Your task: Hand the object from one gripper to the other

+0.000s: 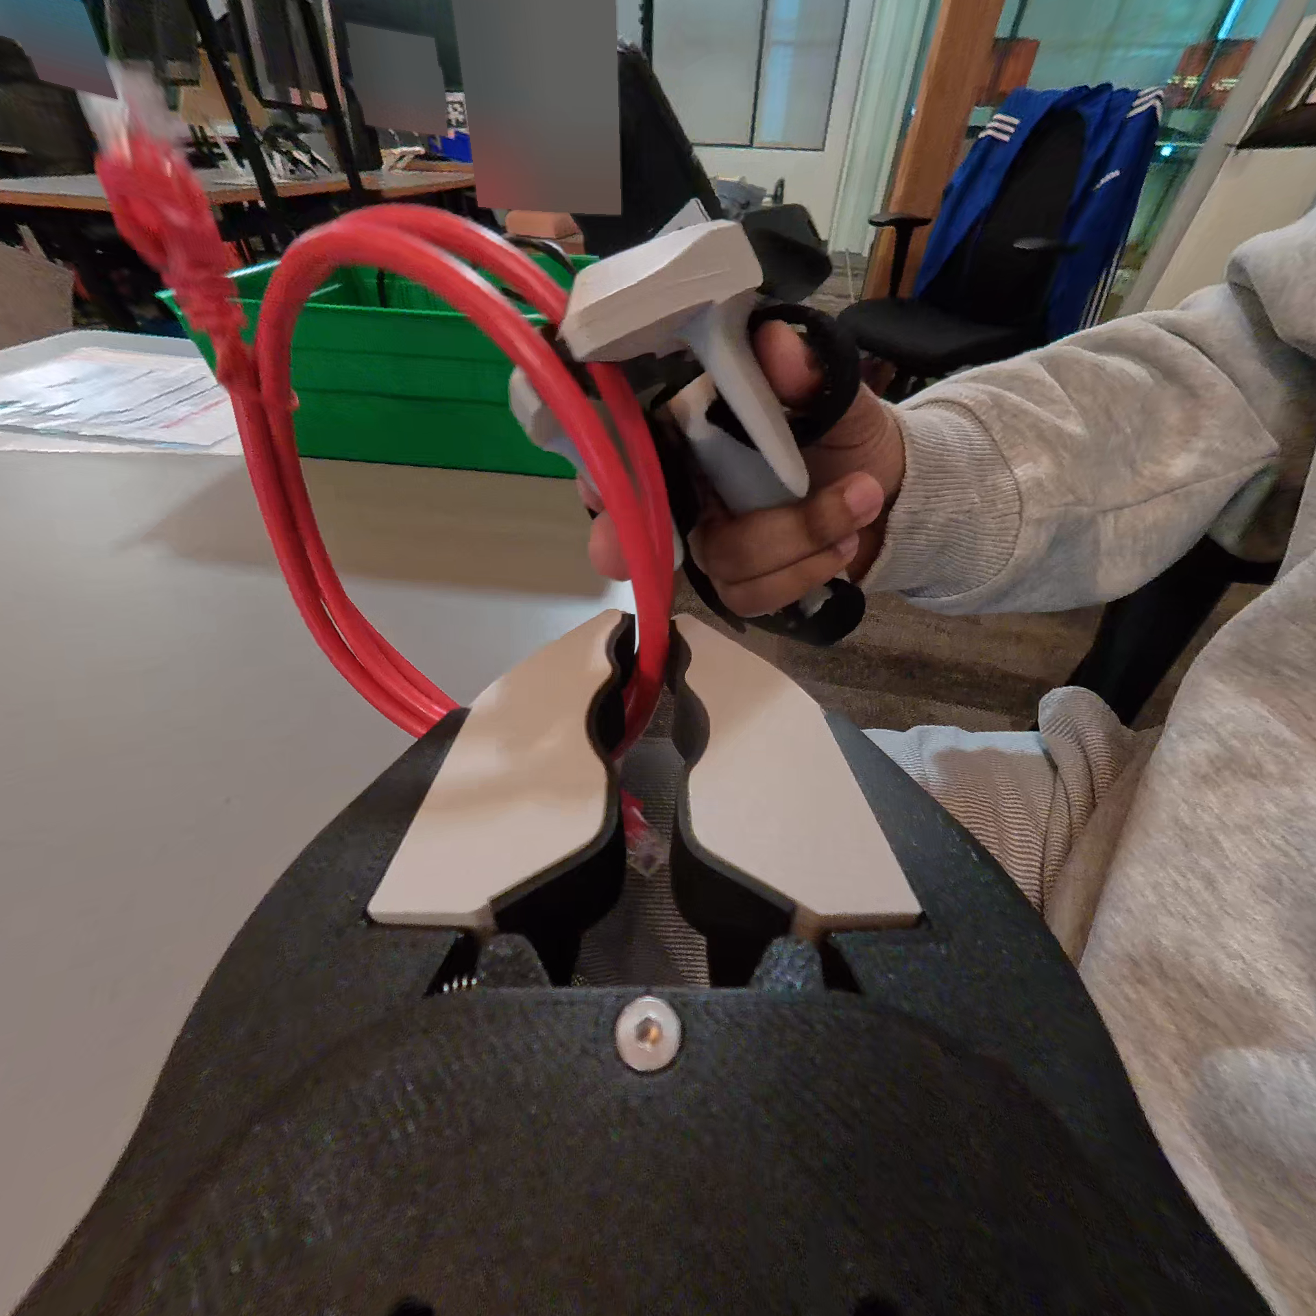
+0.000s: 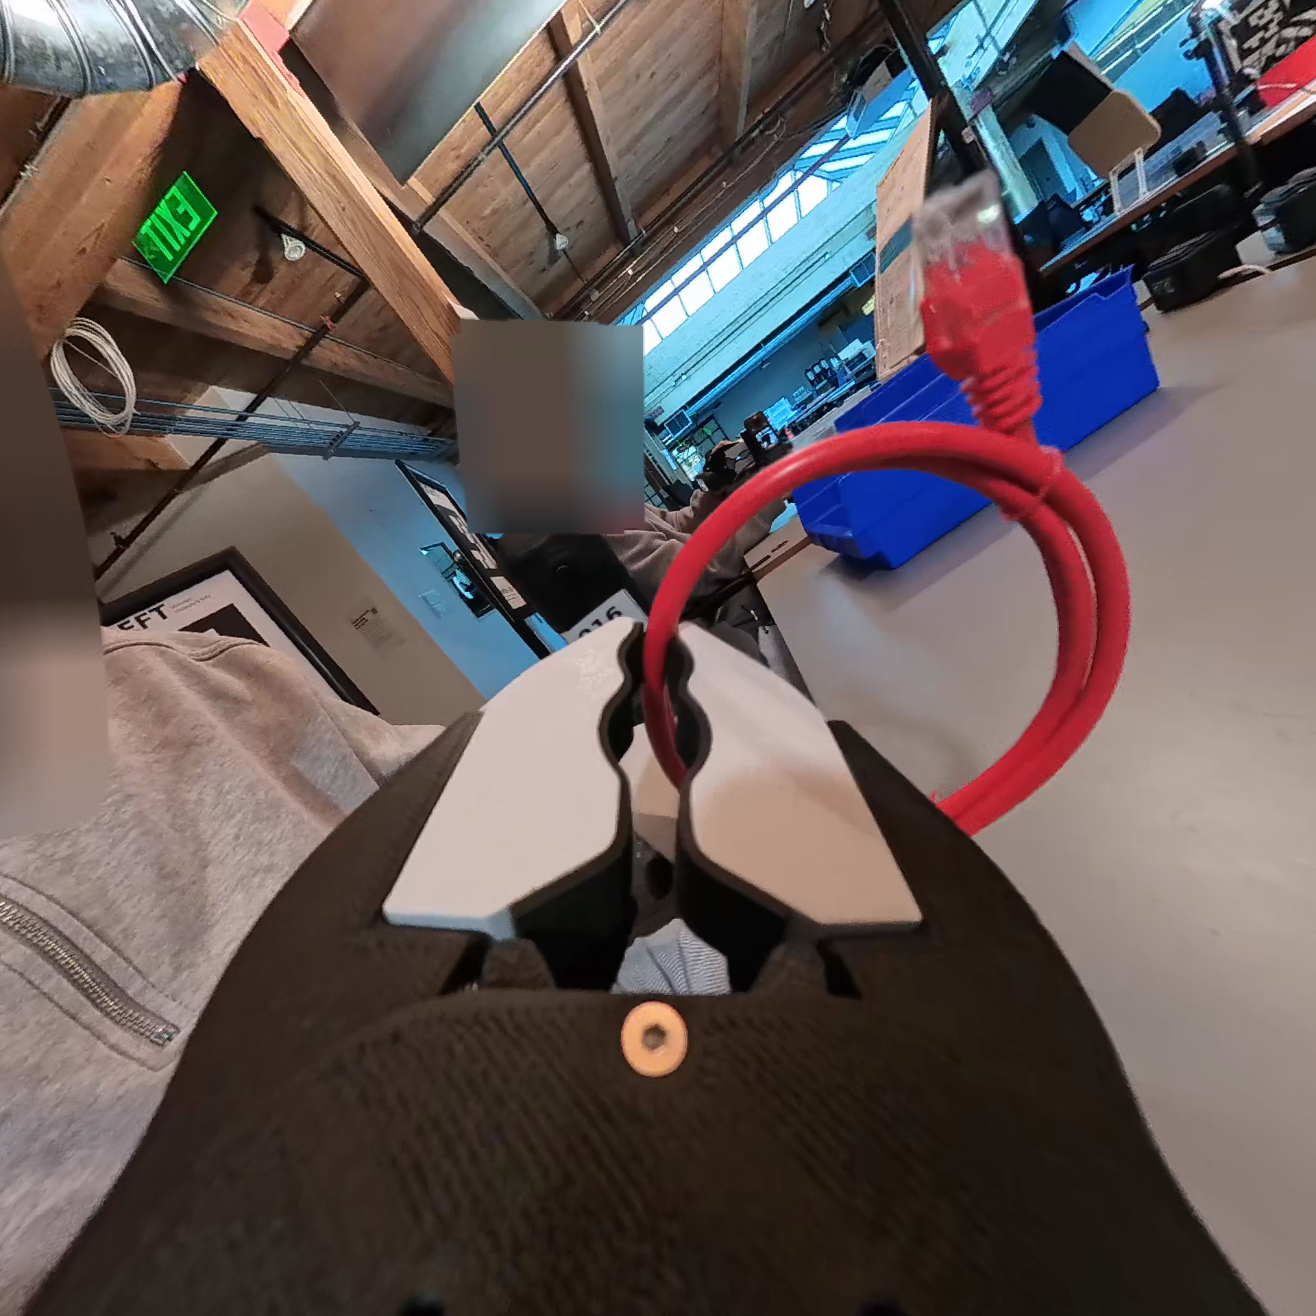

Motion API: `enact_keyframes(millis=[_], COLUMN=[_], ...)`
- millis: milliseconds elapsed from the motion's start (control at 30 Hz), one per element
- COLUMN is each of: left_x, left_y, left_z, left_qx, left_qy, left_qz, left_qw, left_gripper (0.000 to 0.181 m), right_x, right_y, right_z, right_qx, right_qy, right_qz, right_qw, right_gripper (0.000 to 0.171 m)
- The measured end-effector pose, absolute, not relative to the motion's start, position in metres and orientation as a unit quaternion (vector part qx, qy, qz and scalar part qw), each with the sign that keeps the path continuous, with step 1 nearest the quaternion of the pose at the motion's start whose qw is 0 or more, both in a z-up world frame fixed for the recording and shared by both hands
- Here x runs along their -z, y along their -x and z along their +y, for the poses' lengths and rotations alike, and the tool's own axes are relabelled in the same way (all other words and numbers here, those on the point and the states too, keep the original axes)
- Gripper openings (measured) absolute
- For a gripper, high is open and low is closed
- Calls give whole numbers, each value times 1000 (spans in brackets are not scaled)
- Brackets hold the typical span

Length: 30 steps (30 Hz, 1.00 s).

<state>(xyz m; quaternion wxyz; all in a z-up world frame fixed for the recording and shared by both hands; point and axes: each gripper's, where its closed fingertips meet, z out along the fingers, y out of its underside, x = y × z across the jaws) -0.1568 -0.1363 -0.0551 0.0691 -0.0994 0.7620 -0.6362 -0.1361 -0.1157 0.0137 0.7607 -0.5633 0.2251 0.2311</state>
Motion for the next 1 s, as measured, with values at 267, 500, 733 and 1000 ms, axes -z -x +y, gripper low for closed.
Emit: enact_keyframes(millis=[267, 500, 733, 1000], left_x=[49, 29, -3, -29], left_y=[157, 142, 133, 145], left_z=[-136, -120, -95, -79], left_qx=[648, 693, 761, 814], left_qy=[104, 155, 202, 176], left_qz=[752, 703, 616, 542], left_qw=[65, 51, -11, -115], left_gripper=[5, 5, 4, 4], right_x=[-4, -5, 2, 33], right_y=[120, 116, 110, 95], right_z=[-119, -123, -125, -120], right_qx=[-116, -83, -42, -30], right_qy=[594, 591, 611, 647], right_qz=[236, 234, 238, 286], right_qw=[760, 767, 754, 706], right_gripper=[27, 33, 36, 40])
